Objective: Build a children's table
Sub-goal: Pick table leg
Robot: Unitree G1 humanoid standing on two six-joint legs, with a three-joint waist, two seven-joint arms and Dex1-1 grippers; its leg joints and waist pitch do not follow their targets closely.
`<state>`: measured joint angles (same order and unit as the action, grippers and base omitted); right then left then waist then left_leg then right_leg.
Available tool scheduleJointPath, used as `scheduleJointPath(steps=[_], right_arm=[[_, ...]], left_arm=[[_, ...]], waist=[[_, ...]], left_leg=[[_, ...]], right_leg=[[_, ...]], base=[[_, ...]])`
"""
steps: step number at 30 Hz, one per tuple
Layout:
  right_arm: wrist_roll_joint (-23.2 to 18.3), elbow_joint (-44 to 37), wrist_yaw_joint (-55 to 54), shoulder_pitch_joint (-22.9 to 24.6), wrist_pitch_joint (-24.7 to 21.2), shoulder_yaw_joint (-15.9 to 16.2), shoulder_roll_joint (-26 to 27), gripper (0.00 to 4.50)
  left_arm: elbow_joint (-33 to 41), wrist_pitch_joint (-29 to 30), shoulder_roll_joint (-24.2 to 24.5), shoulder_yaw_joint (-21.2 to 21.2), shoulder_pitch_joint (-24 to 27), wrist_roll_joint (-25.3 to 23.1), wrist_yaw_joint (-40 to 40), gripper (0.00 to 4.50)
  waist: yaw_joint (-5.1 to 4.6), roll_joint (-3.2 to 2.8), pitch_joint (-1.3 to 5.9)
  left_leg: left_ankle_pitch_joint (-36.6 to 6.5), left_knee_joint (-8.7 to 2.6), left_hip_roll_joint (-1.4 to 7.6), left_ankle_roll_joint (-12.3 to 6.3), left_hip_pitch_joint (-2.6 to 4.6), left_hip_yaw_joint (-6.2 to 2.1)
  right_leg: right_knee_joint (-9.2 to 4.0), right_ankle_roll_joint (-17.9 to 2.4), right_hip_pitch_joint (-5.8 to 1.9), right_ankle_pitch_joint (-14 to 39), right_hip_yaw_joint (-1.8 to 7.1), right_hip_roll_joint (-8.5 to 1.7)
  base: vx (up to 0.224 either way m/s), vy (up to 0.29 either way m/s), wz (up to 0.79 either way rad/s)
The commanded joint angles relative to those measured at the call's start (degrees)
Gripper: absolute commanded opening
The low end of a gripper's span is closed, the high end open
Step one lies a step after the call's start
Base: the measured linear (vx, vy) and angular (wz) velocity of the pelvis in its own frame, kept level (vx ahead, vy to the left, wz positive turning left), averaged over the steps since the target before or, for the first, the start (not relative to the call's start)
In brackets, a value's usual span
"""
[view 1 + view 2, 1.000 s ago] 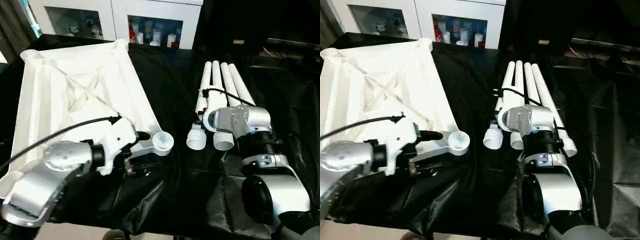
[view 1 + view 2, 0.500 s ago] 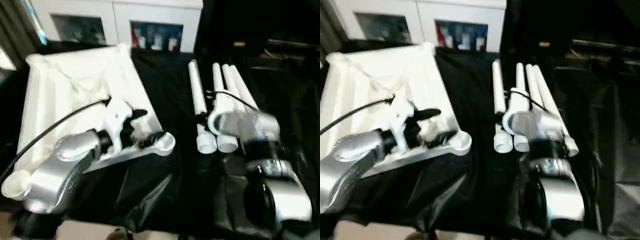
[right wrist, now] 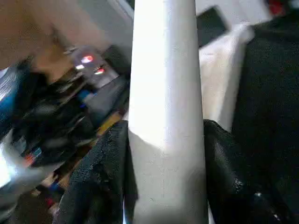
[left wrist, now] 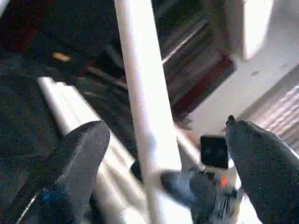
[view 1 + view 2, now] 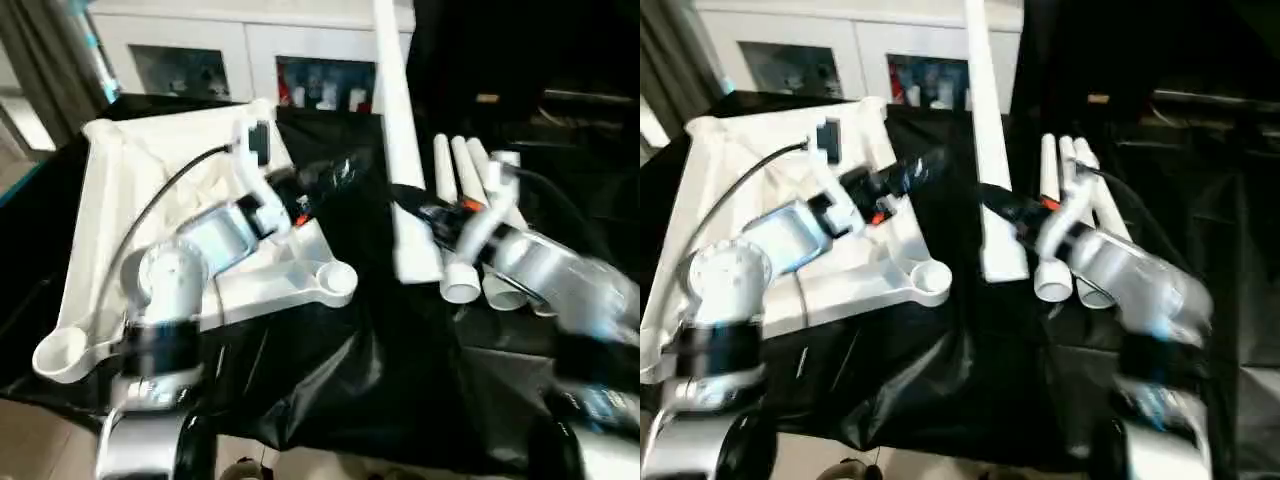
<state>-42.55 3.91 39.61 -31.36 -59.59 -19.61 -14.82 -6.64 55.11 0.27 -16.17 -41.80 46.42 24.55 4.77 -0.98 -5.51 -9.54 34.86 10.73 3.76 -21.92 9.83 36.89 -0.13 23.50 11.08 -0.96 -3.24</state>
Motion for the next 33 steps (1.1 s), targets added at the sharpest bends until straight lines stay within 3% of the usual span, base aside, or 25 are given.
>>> scheduleJointPath(steps=[1,6,11,12,13,14,15,17,21,22,24,25,26,27,28,29,30,32,33], right_arm=[[-1.9,-3.0,2.8,-0.1,-0.9,1.6,-0.8,1.83],[-2.4,-4.6,5.1,0.7,-0.2,3.9,-1.6,1.83],[-0.6,-4.8,5.4,1.3,1.4,6.5,-2.4,1.83],[0.1,-5.0,5.1,1.4,1.7,7.0,-2.5,1.83],[0.9,-5.1,4.8,1.4,2.3,7.7,-2.7,1.83],[1.8,-5.3,4.2,1.4,2.7,8.3,-2.8,1.83],[6.2,-6.6,1.5,1.3,5.1,11.9,-3.3,1.83],[8.5,-7.1,-1.4,0.9,5.7,13.8,-2.9,1.83],[11.0,-7.6,-4.4,0.6,6.8,16.1,-2.4,1.83],[12.3,-7.8,-6.2,0.1,7.2,17.4,-1.5,1.83],[13.2,-7.7,-7.0,-0.2,7.5,18.2,-1.1,1.83],[13.7,-7.7,-7.5,-0.3,7.7,18.7,-0.9,1.83],[14.3,-7.6,-7.9,-0.5,8.0,19.1,-0.8,1.83],[14.3,-7.6,-7.9,-0.5,8.0,19.1,-0.8,1.83],[15.0,-7.6,-8.4,-0.5,8.3,19.5,-0.6,1.83],[15.6,-7.4,-8.8,-0.7,8.8,20.1,-0.6,1.83],[16.3,-7.1,-9.2,-1.1,9.2,20.8,-0.6,1.83],[16.7,-6.9,-9.3,-1.3,9.5,21.2,-0.6,1.83],[17.3,-6.6,-9.8,-1.5,9.7,21.7,-0.5,1.83]], left_arm=[[-0.8,1.8,-1.0,-0.9,-1.5,2.0,-1.5,4.5],[-0.5,4.0,-2.7,-1.1,-2.6,5.4,-3.7,4.5],[-0.5,4.2,-4.0,-1.2,-2.9,5.7,-4.2,4.5],[-0.2,4.3,-4.2,-1.2,-2.7,5.8,-4.5,4.5],[0.1,4.3,-4.4,-1.1,-2.6,5.7,-5.1,4.5],[0.1,4.2,-4.6,-0.9,-2.5,5.3,-6.0,4.32],[0.2,3.0,-5.3,0.6,-2.2,1.8,-10.6,4.21],[0.1,2.2,-6.1,0.6,-2.3,0.4,-13.9,4.11],[0.6,1.6,-7.1,0.2,-2.2,-0.2,-16.8,3.76],[1.4,0.3,-7.6,0.8,-1.5,-2.4,-19.0,3.72],[1.5,-0.6,-8.1,0.8,-1.2,-3.6,-20.7,3.43],[1.5,-1.1,-8.4,0.6,-0.9,-4.2,-21.8,3.43],[1.3,-1.6,-8.6,0.1,-0.9,-4.5,-22.7,3.3],[1.3,-1.6,-8.6,0.1,-0.9,-4.5,-22.7,3.3],[1.2,-1.9,-8.9,-0.3,-0.9,-4.6,-23.8,3.23],[1.0,-2.5,-9.3,-1.0,-1.1,-4.9,-25.5,3.02],[0.8,-3.3,-9.6,-1.7,-1.3,-5.2,-27.0,2.93],[0.7,-3.7,-9.8,-2.1,-1.4,-5.4,-28.1,2.82],[0.6,-4.2,-10.0,-2.4,-1.5,-5.8,-29.2,2.73]], waist=[[0.37,1.08,5.44],[0.67,0.86,5.57],[0.76,0.75,5.82],[0.76,0.76,5.85],[0.76,0.37,5.88],[0.68,0.61,5.9],[0.6,0.21,5.88],[0.34,0.45,5.78],[0.17,0.38,5.8],[0.29,0.77,5.82],[0.12,0.59,5.79],[0.28,1.27,5.83],[0.3,0.92,5.8],[0.26,1.03,5.79],[0.21,1.57,5.82],[0.31,1.24,5.84],[0.21,1.85,5.82],[0.34,1.5,5.82],[0.24,1.74,5.84]], left_leg=[[-7.2,-3.09,0.73,-0.79,0.45,-0.03],[-7.4,-3.03,0.83,-0.48,0.53,-0.13],[-5.7,-3.0,0.88,-0.93,0.29,-0.22],[-5.4,-2.99,0.87,-1.04,0.28,-0.21],[-5.3,-2.95,0.92,-1.06,0.27,-0.29],[-5.2,-2.94,0.87,-1.17,0.25,-0.24],[-5.5,-3.01,1.18,-0.81,0.28,-0.39],[-6.0,-3.06,0.96,-0.56,0.31,-0.34],[-6.8,-3.07,0.88,-0.24,0.33,-0.33],[-6.6,-3.14,0.95,-0.41,0.34,-0.36],[-6.5,-3.12,1.03,-0.42,0.27,-0.38],[-6.4,-3.19,1.07,-0.54,0.31,-0.36],[-6.4,-3.1,1.06,-0.49,0.35,-0.26],[-6.6,-3.15,0.99,-0.5,0.29,-0.27],[-6.5,-3.17,1.04,-0.57,0.31,-0.19],[-6.1,-3.14,1.04,-0.57,0.31,-0.27],[-6.1,-3.12,1.01,-0.61,0.21,-0.17],[-6.2,-3.17,1.02,-0.59,0.24,-0.25],[-6.2,-3.16,1.05,-0.58,0.28,-0.23]], right_leg=[[-5.4,-11.4,-3.84,11.8,1.63,-3.12],[-5.52,-10.7,-3.41,12.8,1.59,-3.07],[-5.21,-11.4,-3.62,8.7,1.5,-3.05],[-5.17,-11.4,-3.64,8.3,1.51,-3.05],[-5.04,-11.6,-3.6,7.6,1.5,-3.06],[-5.08,-11.7,-3.66,7.1,1.48,-3.0],[-5.09,-11.7,-3.59,6.9,1.42,-3.06],[-5.29,-10.9,-3.74,8.0,1.46,-3.0],[-5.55,-10.3,-3.64,10.4,1.49,-3.0],[-5.49,-10.0,-3.62,10.4,1.47,-3.0],[-5.55,-10.1,-3.45,10.2,1.44,-2.97],[-5.4,-9.9,-3.58,10.6,1.46,-3.15],[-5.5,-9.6,-3.32,10.8,1.54,-3.09],[-5.55,-9.5,-3.44,10.5,1.55,-3.08],[-5.57,-9.5,-3.47,10.3,1.55,-3.05],[-5.37,-9.6,-3.4,9.6,1.54,-3.06],[-5.46,-9.4,-3.47,9.3,1.53,-3.01],[-5.39,-9.3,-3.44,9.6,1.55,-3.12],[-5.43,-9.0,-3.4,9.7,1.55,-3.09]], base=[[0.0,0.0,0.0],[0.0,0.0,0.0],[0.0,0.0,0.0],[0.0,0.0,0.0],[0.0,0.0,0.0],[0.0,0.0,0.0],[0.0,0.0,0.0],[0.0,0.0,0.0],[0.0,0.0,0.0],[0.0,0.0,0.0],[0.0,0.0,0.0],[0.0,0.0,0.0],[0.0,0.0,0.0],[0.0,0.0,0.0],[0.0,0.0,0.0],[0.0,0.0,0.0],[0.0,0.0,0.0],[0.0,0.0,0.0],[0.0,0.0,0.0]])
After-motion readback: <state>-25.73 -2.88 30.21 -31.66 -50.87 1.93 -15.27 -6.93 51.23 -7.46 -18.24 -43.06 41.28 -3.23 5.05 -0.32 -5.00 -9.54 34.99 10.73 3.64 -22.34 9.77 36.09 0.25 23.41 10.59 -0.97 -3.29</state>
